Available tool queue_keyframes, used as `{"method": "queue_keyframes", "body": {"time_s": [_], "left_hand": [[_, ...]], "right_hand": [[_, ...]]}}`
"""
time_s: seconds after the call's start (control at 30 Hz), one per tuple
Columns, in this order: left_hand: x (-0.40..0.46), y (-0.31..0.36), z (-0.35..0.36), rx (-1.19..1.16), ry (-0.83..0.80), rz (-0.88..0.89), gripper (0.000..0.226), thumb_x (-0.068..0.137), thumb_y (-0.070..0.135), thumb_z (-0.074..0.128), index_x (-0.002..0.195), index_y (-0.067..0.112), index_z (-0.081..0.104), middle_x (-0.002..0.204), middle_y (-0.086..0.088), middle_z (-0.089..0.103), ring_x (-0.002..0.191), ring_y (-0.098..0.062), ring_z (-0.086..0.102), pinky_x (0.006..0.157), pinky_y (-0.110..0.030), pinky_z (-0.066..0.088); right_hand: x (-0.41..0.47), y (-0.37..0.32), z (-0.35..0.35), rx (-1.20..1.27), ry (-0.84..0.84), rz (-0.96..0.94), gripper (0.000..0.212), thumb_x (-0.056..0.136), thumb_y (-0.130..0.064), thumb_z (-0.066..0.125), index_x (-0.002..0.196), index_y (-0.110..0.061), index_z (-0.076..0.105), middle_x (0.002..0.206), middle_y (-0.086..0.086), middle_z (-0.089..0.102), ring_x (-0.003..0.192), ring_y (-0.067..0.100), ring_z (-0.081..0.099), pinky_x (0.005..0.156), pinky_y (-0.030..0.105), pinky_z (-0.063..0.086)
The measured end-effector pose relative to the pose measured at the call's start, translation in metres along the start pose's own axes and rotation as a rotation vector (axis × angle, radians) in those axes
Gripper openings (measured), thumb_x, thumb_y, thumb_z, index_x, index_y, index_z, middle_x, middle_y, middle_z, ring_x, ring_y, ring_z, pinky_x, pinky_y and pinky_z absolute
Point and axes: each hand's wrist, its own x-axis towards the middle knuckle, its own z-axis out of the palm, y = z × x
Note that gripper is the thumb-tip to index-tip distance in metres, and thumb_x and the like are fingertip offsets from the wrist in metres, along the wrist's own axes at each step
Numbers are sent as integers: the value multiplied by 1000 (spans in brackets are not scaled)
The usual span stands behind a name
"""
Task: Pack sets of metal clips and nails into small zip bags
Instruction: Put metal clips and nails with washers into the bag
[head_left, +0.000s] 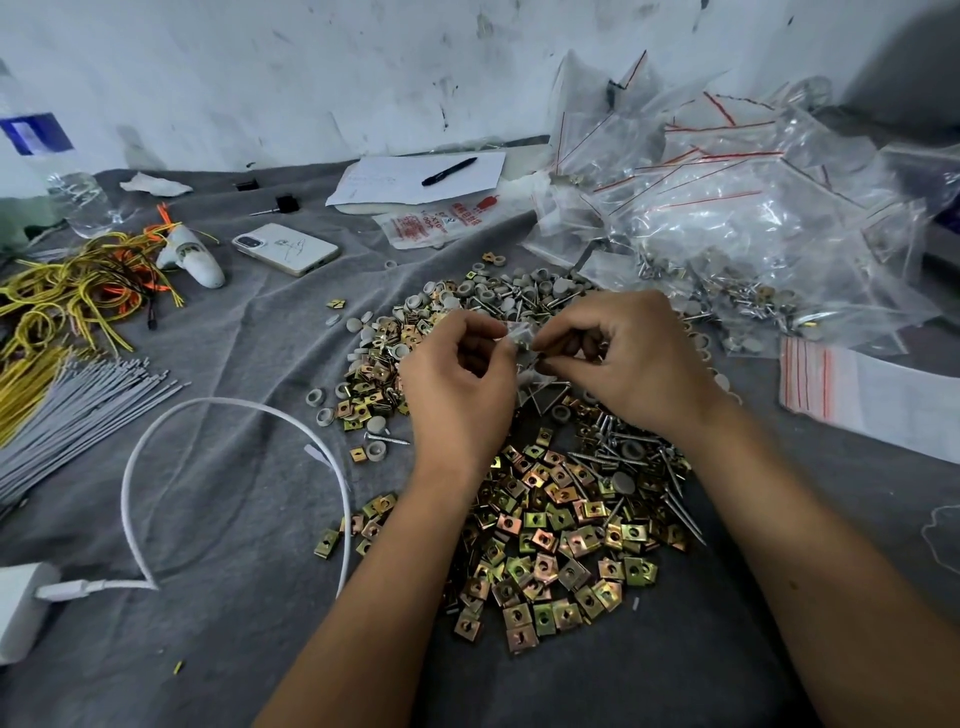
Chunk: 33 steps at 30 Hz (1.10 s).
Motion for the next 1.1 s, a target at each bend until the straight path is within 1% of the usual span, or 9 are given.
{"method": "queue_keyframes", "body": {"time_s": [0.13,0.2,0.33,0.43,0.57,0.63,0.73,0.9,1.1], "left_hand": [[0,-1,0,5,14,-3,8,90,4,75,91,11,72,75,4,68,66,-6,62,60,-21,51],[1,-1,0,7,35,0,9,90,3,74,90,12,71,75,6,67,66,-3,62,60,-16,49],[2,-2,-1,2,112,-39,13,89,2,72,88,15,71,74,8,66,65,-1,59,61,-15,49],[4,-3,-1,-35,152,-98,15,89,2,71,87,18,71,72,6,66,63,-1,57,61,-18,50],[5,-4,-2,-52,156,-108,11,89,2,71,89,13,72,73,3,67,63,-2,57,60,-18,49],[4,-4,-2,-53,152,-109,10,89,2,71,89,13,72,74,3,67,64,-3,58,60,-19,50],[5,-5,-2,-67,148,-114,12,89,1,71,88,14,72,74,2,68,63,-4,58,59,-20,50],[4,-4,-2,-70,62,-92,11,90,2,72,89,13,71,76,1,69,67,-13,65,60,-27,54],[3,-3,-1,-46,23,-50,7,90,3,73,91,9,72,76,-2,69,69,-22,68,60,-41,59]], "right_hand": [[-1,1,-3,60,27,65,22,77,-7,88,96,-12,80,86,-7,75,79,4,72,71,16,56],[-2,2,-10,72,2,78,21,76,-11,89,93,-16,79,87,-10,74,78,3,71,69,15,55],[-1,7,-17,-19,-292,149,19,74,-29,90,88,-35,78,91,-18,68,95,2,59,83,29,47],[-3,11,-12,-78,-524,241,29,73,-43,88,98,-43,76,112,-25,55,111,-3,44,95,28,35],[-4,12,-8,-150,-589,222,21,74,-48,85,87,-50,69,104,-45,42,112,-14,33,96,30,32],[-3,11,-7,-144,-568,211,19,77,-45,85,87,-45,69,104,-39,47,111,-13,38,96,29,35],[-1,7,-7,30,-393,179,15,84,-27,83,93,-33,72,100,-22,68,100,-6,60,89,24,47],[-1,2,-4,197,-26,112,18,83,-7,82,97,-15,73,90,-5,74,87,15,73,82,40,62],[-1,-1,3,137,-4,128,22,84,-8,82,105,-16,79,92,-6,76,88,9,73,82,42,61]]}}
